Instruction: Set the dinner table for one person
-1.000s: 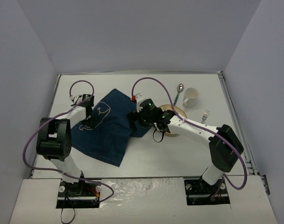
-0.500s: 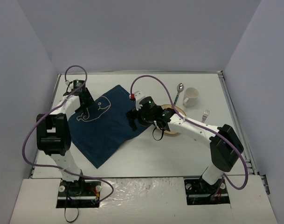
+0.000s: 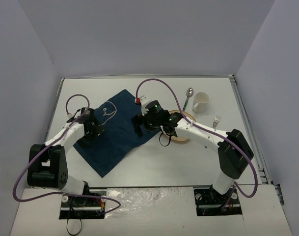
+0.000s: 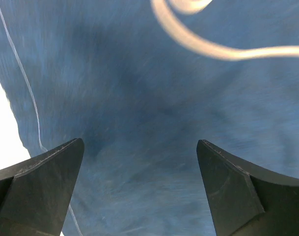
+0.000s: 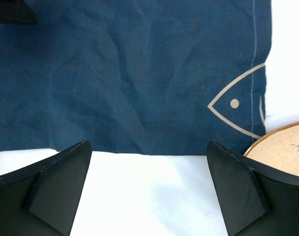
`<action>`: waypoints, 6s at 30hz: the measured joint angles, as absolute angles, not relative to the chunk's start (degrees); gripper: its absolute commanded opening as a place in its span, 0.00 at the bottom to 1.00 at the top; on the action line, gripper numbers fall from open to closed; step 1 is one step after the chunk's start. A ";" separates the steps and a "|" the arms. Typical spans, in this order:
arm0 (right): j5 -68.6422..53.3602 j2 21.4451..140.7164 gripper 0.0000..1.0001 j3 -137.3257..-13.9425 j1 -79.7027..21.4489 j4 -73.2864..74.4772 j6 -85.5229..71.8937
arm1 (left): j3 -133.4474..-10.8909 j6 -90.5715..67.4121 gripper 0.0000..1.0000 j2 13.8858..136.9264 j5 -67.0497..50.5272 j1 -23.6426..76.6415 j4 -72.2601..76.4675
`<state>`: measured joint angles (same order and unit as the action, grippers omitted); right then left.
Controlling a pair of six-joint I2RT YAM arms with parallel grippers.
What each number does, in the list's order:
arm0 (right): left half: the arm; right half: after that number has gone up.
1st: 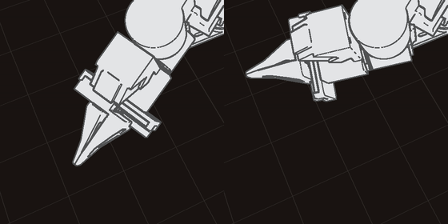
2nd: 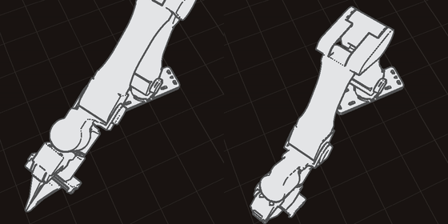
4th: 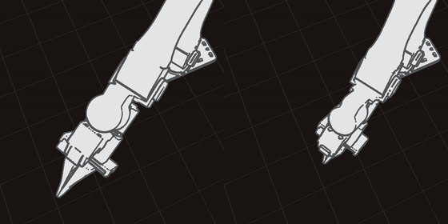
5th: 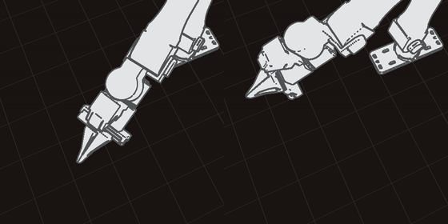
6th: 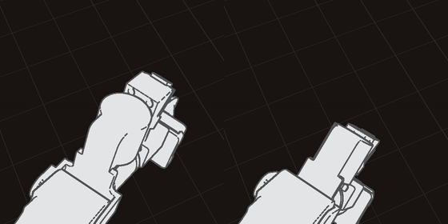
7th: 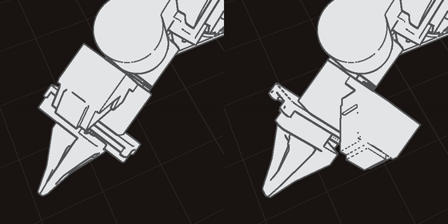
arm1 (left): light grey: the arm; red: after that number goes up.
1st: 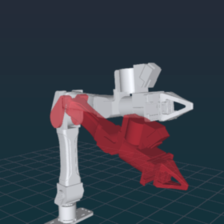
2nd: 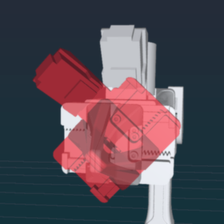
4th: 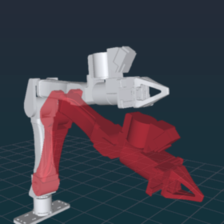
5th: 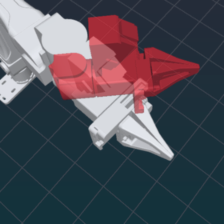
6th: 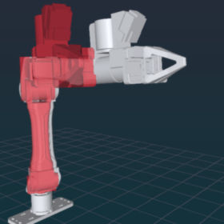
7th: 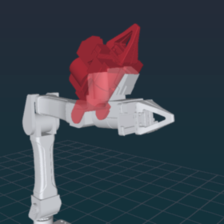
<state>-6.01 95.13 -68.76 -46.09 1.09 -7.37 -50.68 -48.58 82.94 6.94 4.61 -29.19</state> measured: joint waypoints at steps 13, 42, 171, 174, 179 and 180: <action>-6.90 98.27 1.00 -68.82 -46.05 1.43 -7.61 | -54.38 -53.04 0.97 93.19 9.32 4.09 -29.05; -11.04 128.28 0.87 -94.88 -37.27 2.63 -6.09 | -62.32 -45.51 0.97 100.46 9.43 0.62 -26.97; -11.86 72.07 0.81 -21.74 -6.38 -22.04 -40.68 | -42.59 -22.52 0.97 43.56 -4.99 9.63 -35.12; -13.22 75.00 0.76 -21.76 -6.03 -26.72 -41.24 | -42.59 -22.38 0.97 43.63 -4.26 9.65 -34.85; -14.53 78.63 0.71 -21.74 -5.27 -32.80 -42.66 | -42.57 -21.87 0.97 43.72 -3.46 9.65 -34.48; -14.62 79.28 0.69 -21.74 -5.15 -33.77 -42.88 | -42.57 -21.76 0.97 43.78 -3.37 9.65 -34.39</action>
<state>-14.62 79.28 -21.74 -5.15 -33.77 -42.88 -42.57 -21.76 43.78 -3.37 9.65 -34.39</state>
